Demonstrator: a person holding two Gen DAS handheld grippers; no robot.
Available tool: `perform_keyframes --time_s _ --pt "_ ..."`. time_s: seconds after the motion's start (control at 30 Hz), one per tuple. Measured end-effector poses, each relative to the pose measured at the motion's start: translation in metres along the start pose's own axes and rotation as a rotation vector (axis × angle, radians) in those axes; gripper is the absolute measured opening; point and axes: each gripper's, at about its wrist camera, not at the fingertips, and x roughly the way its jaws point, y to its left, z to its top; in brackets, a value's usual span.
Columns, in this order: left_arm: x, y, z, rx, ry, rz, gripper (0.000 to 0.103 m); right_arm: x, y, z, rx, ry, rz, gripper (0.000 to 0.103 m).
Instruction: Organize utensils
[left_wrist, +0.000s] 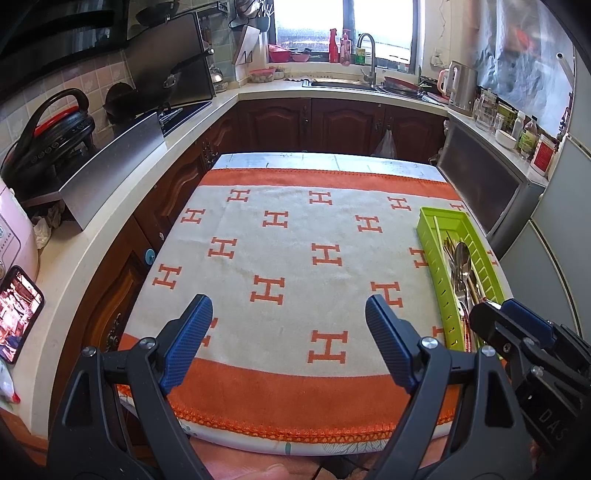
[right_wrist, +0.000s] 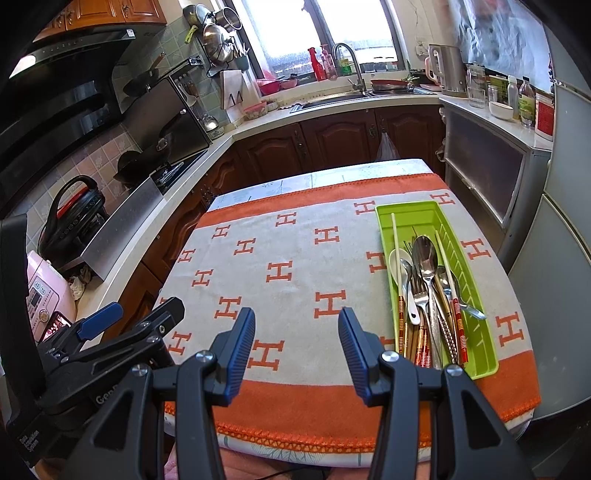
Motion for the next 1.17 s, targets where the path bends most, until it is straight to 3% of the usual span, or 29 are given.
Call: perform_keyframes --time_s 1.17 --pt "0.011 0.004 -0.003 -0.001 0.020 -0.026 0.083 0.002 0.002 -0.010 -0.005 0.012 -0.014 0.047"
